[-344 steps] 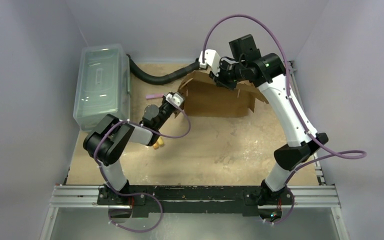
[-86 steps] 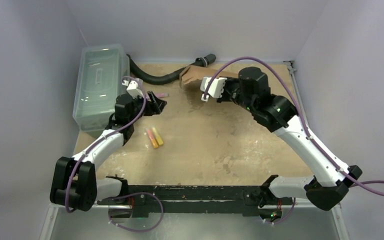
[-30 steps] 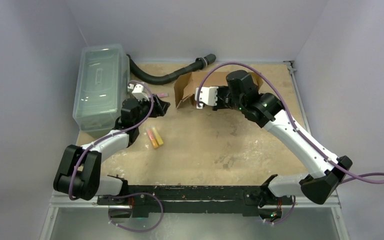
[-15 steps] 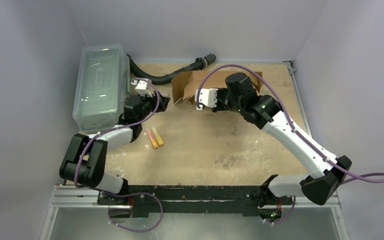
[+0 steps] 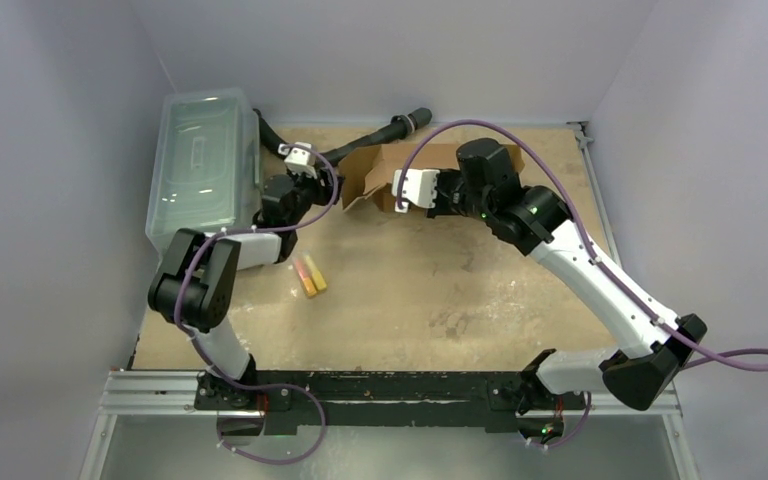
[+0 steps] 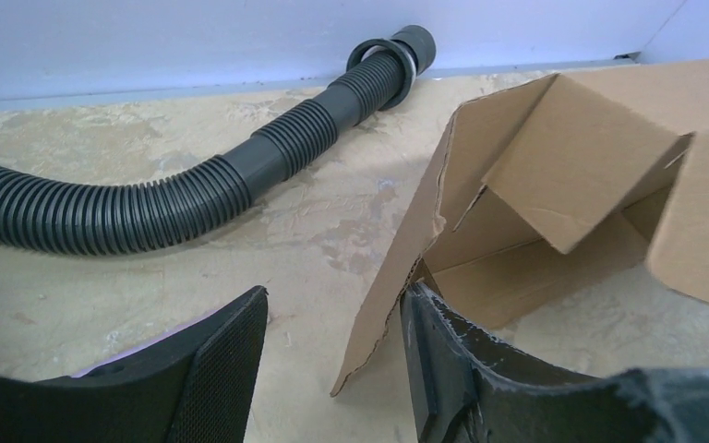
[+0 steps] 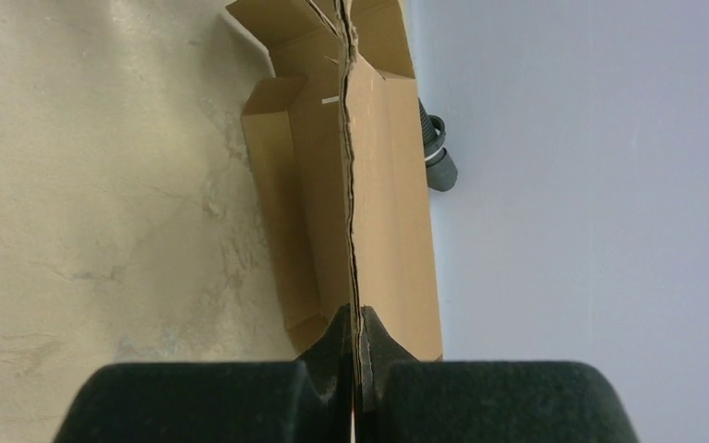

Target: Fold the paper box

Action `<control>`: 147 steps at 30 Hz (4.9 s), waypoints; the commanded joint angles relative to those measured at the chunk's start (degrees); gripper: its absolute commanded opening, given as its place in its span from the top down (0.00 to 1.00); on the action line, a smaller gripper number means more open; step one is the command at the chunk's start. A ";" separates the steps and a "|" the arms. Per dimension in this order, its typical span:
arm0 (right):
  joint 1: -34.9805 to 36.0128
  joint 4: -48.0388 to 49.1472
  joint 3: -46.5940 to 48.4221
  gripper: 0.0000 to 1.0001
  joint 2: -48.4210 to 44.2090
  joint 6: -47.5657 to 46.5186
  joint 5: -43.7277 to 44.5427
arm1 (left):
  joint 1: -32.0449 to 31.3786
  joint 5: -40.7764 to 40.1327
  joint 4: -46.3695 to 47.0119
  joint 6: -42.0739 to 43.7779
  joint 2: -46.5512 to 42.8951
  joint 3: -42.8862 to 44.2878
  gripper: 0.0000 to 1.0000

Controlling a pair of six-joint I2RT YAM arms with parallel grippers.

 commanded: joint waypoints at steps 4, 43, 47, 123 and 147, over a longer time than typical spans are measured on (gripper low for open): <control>-0.44 -0.41 4.24 1.00 0.53 1.84 -1.82 | -0.12 0.20 8.82 3.13 4.71 2.43 0.47; -0.53 -2.74 9.02 1.00 3.79 3.59 -6.13 | 2.47 18.94 17.71 1.82 13.63 4.30 0.33; -0.58 -3.07 9.37 1.00 4.45 3.93 -6.72 | 1.90 19.90 18.64 2.07 14.28 4.80 0.32; -6.13 -19.83 24.12 1.00 10.38 9.31 -23.10 | 9.84 31.64 52.36 -4.14 20.59 -1.66 0.18; -6.19 -23.74 26.54 1.00 10.65 9.97 -27.18 | 12.30 34.31 53.31 -8.33 16.16 -0.98 0.15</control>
